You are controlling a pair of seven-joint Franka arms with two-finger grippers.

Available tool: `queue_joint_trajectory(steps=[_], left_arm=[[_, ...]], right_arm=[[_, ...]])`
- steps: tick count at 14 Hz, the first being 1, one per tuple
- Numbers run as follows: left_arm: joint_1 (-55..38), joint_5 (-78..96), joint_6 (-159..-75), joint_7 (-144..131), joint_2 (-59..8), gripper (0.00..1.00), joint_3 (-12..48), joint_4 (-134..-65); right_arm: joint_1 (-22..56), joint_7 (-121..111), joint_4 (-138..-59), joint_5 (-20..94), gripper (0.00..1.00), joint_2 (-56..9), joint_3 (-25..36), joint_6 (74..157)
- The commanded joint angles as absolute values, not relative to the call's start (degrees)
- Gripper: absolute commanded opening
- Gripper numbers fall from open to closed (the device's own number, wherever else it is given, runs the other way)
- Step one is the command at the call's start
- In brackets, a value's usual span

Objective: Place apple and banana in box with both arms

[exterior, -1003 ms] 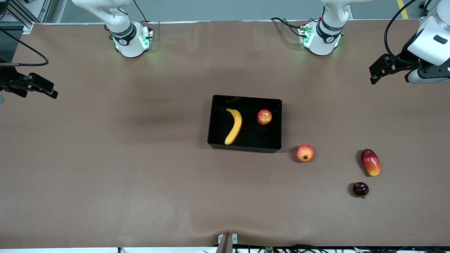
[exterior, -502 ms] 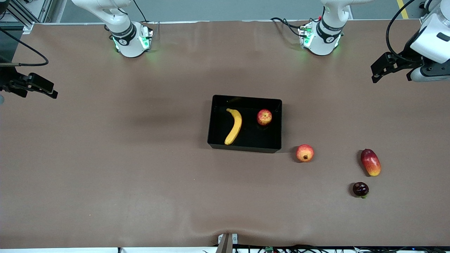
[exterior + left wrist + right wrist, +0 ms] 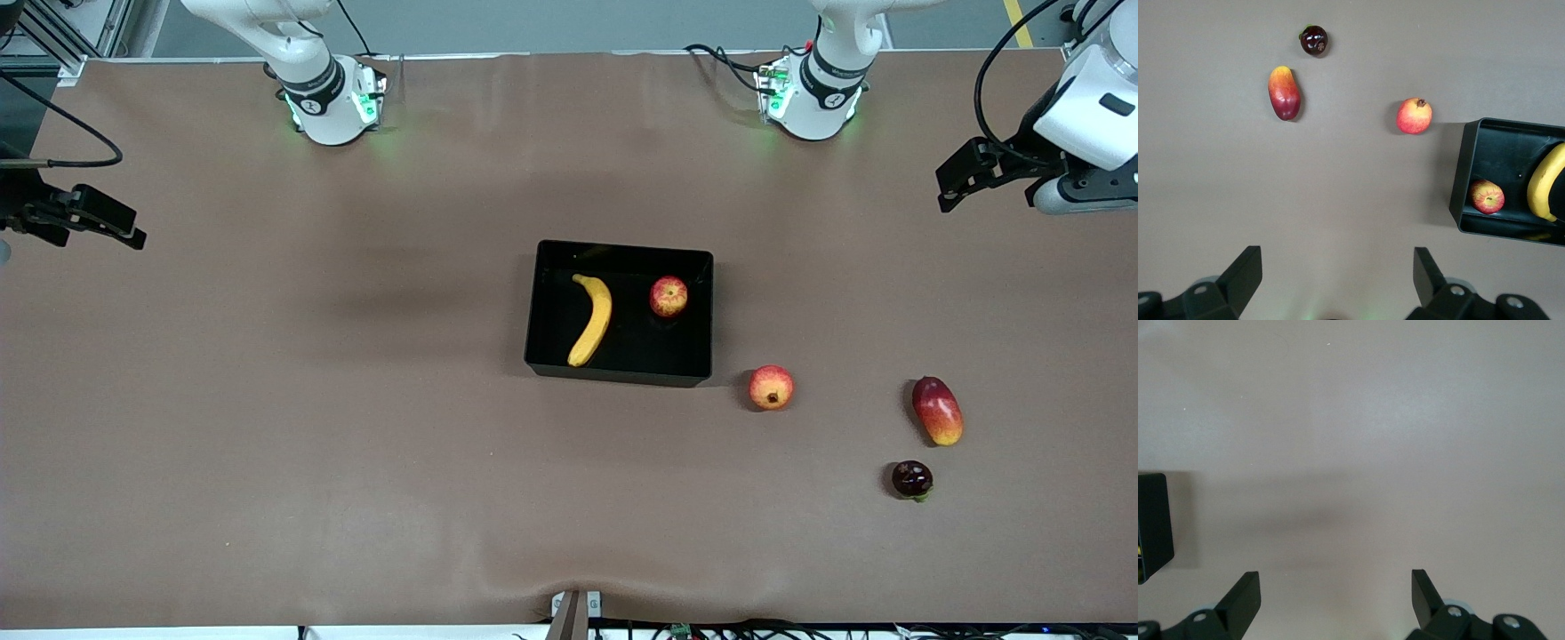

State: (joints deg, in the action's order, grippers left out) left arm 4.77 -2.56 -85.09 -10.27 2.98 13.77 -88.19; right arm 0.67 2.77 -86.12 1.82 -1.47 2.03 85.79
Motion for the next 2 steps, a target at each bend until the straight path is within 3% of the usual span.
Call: queue_joint_trajectory(steps=[1,2], left_arm=[[5.3,-1.1,-83.8,-9.6,3.0,1.0,13.7,-87.5],[5.3,-1.1,-83.8,-10.0,2.8,1.0,13.7,-87.5]], right_arm=[[0.4,3.4,-85.3,2.3,1.0,-1.8,1.9,85.1],[0.5,3.4,-85.3,2.3,1.0,-1.8,1.9,85.1]])
